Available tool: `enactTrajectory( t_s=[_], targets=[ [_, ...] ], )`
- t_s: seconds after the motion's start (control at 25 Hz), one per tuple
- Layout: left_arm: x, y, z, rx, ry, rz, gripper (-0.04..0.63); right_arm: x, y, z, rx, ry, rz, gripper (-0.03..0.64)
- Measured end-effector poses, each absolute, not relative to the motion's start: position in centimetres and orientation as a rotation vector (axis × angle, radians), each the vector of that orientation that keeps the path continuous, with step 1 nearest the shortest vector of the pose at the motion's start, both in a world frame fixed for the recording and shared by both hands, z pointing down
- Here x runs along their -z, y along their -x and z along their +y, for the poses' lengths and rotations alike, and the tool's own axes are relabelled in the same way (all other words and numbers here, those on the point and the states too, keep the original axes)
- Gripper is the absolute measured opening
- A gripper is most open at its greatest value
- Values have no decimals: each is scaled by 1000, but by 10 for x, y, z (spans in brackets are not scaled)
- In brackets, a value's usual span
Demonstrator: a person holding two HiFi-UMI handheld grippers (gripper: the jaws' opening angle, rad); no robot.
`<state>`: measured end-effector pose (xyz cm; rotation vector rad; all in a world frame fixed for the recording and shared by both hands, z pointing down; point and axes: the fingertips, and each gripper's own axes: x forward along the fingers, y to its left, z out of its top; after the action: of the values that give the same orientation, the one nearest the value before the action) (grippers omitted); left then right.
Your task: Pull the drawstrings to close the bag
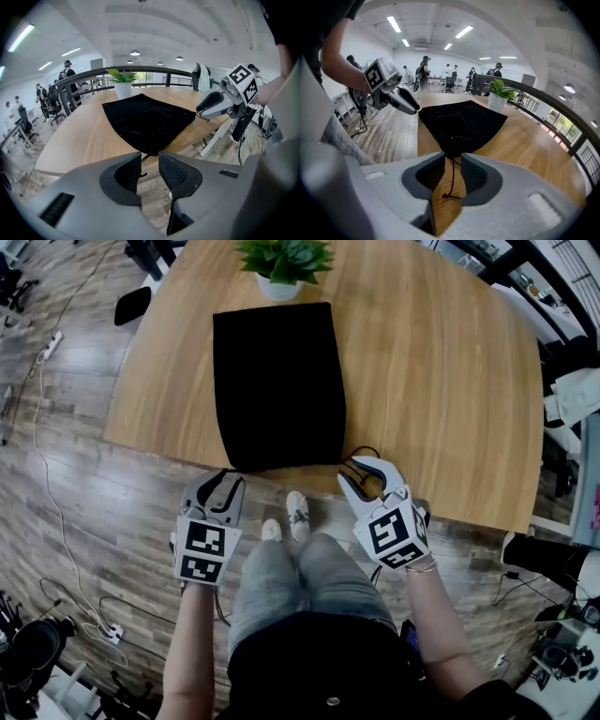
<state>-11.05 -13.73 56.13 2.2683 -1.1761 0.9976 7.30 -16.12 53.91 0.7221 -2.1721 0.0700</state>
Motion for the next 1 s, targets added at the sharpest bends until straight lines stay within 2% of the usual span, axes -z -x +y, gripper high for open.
enactTrajectory(
  t_s=[0.36,0.84,0.96,1.0],
  targets=[
    [-582,120,-139,-1169,-2283,-1121,109,-558,-71,-165,70,-534,-2104,104],
    [-586,120,-141,-1280,-2316,-1122,107,-568,-72,-173,-51,-457,-2122,103],
    [-587,122,-143,-1311,-2319,-1114,107,-570,-70,-169,-77,-430,-2142,72],
    [-587,122,-143,-1318,-2321,-1108,104,-570,-69,-168,-78,-421,-2146,36]
  ],
)
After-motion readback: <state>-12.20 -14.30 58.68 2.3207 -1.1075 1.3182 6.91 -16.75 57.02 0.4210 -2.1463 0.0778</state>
